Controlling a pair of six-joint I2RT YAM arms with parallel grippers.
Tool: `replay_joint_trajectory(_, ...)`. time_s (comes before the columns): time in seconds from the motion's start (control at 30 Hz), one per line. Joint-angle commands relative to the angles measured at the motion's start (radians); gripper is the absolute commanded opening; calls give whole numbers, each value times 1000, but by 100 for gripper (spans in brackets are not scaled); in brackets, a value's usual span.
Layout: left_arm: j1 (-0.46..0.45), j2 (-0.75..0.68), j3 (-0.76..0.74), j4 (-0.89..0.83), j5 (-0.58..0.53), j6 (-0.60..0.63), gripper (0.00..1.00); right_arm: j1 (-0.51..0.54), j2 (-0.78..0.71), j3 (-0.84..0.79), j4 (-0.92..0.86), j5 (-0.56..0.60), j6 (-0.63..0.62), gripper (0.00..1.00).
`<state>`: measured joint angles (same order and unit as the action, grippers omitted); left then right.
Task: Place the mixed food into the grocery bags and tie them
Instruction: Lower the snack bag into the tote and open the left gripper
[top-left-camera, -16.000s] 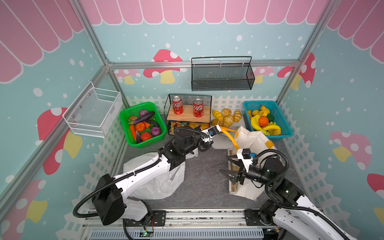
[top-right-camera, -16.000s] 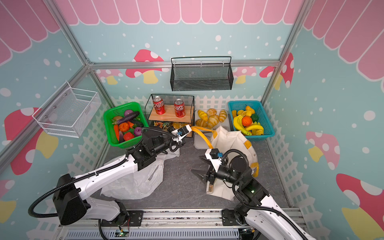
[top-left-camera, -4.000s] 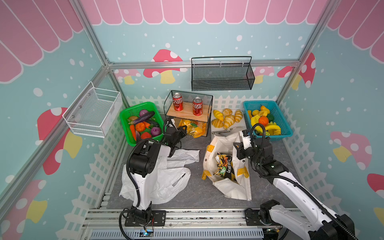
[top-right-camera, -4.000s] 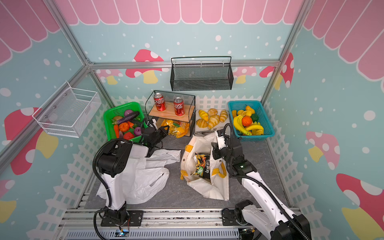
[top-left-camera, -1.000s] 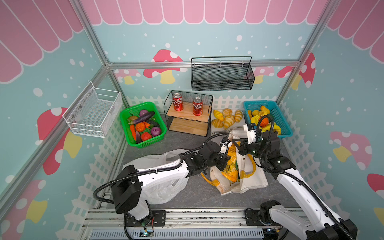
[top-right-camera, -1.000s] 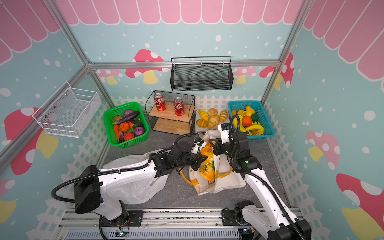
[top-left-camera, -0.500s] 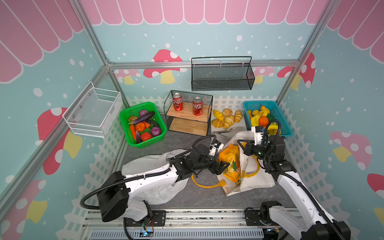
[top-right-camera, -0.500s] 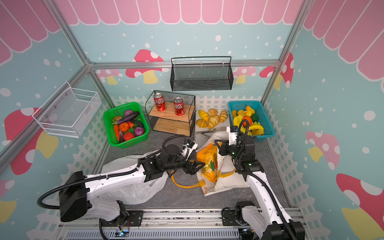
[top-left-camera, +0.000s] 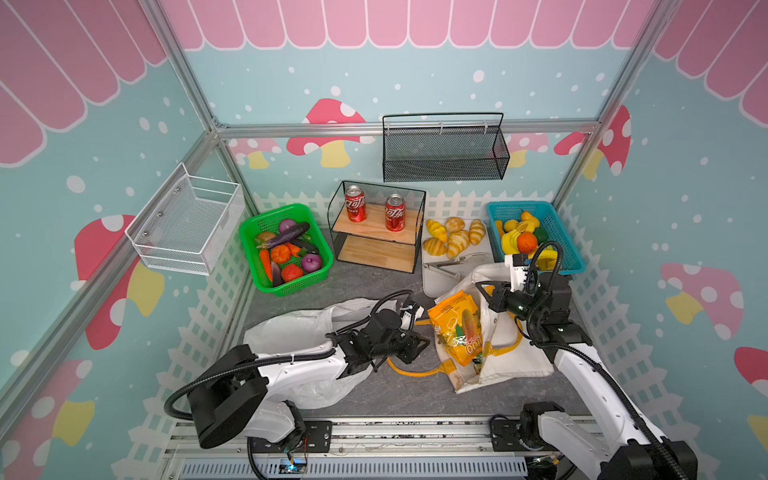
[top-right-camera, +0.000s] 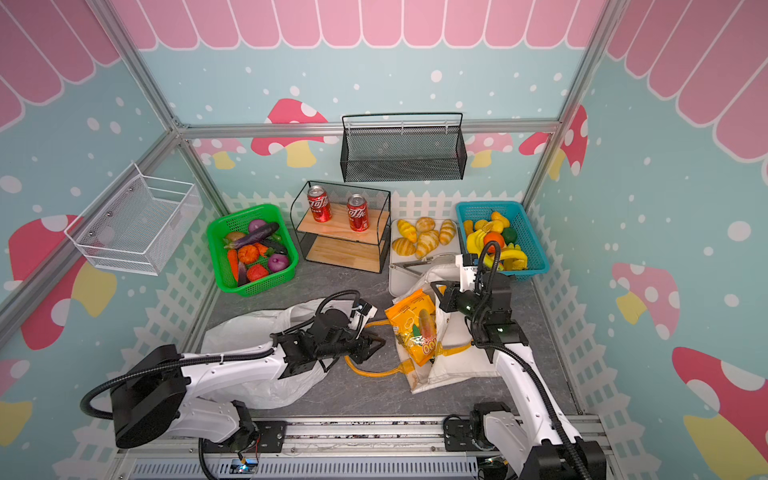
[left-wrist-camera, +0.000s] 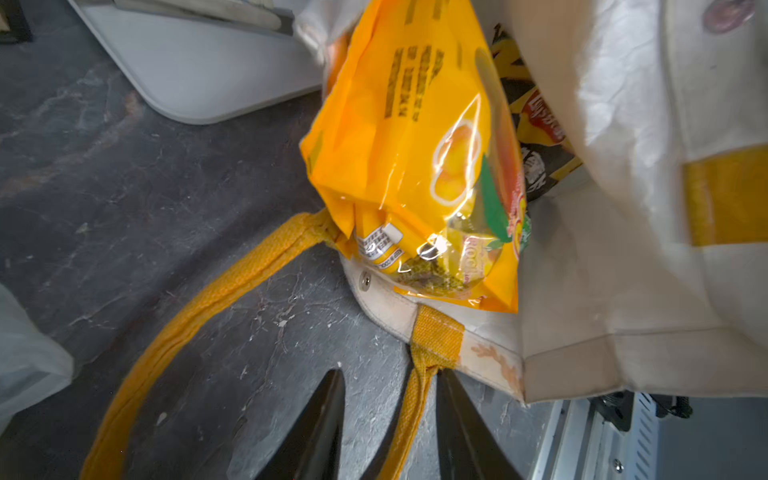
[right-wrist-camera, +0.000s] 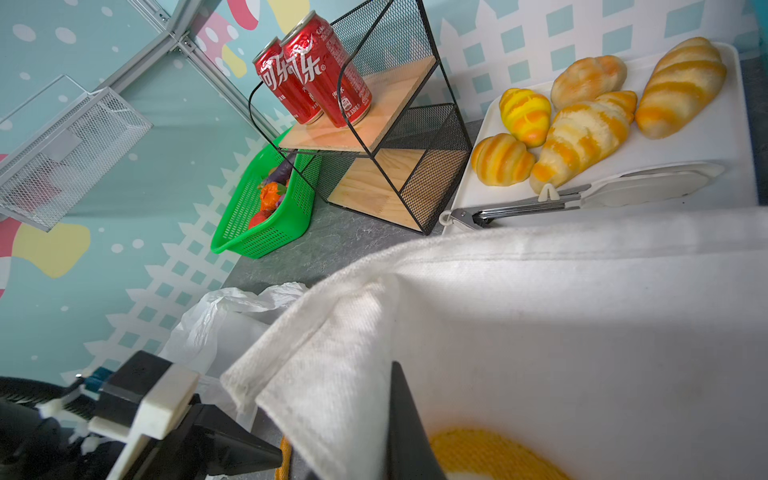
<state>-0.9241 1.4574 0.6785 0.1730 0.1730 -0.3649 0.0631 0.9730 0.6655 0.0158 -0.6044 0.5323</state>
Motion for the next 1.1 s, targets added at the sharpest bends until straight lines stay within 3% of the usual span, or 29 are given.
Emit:
replay_joint_trajectory(0.0,-1,68,-2,130,-9,-23,37,-10,-4,5,77,-31,15,0)
replay_joint_trajectory(0.3,-15,271,25,332,-64,-43,25,-10,-6,17,79,-30,9,0)
replay_joint_trajectory(0.53,-35,343,4,465,-75,-76,29,-13,-8,14,81,-30,4,0)
replay_joint_trajectory(0.83,-47,417,20,501,-135,-104,30,-14,-18,16,85,-35,5,0)
replay_joint_trajectory(1.07,-48,471,25,575,-106,-129,30,-16,-16,16,89,-39,9,0)
